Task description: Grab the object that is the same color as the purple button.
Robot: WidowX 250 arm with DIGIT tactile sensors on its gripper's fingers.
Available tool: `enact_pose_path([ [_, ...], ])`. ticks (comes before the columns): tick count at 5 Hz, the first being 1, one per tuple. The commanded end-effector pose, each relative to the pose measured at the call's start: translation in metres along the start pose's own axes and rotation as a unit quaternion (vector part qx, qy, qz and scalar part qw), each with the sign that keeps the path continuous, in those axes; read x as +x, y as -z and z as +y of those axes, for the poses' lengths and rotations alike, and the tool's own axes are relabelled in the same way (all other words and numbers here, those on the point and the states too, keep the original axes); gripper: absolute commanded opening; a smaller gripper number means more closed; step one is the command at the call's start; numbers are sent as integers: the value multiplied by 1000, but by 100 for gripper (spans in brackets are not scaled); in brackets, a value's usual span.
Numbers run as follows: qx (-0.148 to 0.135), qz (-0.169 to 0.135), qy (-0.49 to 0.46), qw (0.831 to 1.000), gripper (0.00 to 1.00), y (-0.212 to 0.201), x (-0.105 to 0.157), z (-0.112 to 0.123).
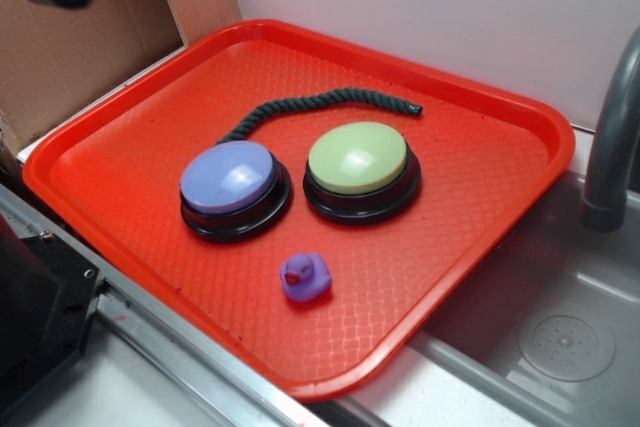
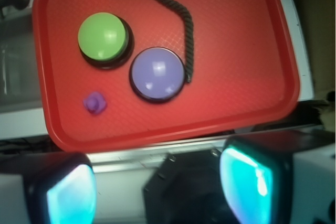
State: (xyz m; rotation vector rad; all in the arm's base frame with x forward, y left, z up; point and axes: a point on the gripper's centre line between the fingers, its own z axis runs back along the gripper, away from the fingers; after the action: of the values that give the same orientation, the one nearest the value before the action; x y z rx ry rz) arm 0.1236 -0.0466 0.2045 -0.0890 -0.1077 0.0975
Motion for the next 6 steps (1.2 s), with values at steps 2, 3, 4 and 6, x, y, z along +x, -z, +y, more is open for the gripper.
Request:
enact_pose_path([
  [2, -47, -48, -173, 983, 100, 77, 21, -37],
  [3, -44, -55, -191, 979, 100, 97, 28, -44],
  [4, -42, -59, -198, 978, 100, 119, 31, -57],
  [6, -44, -23, -191, 980, 100, 165, 34, -74],
])
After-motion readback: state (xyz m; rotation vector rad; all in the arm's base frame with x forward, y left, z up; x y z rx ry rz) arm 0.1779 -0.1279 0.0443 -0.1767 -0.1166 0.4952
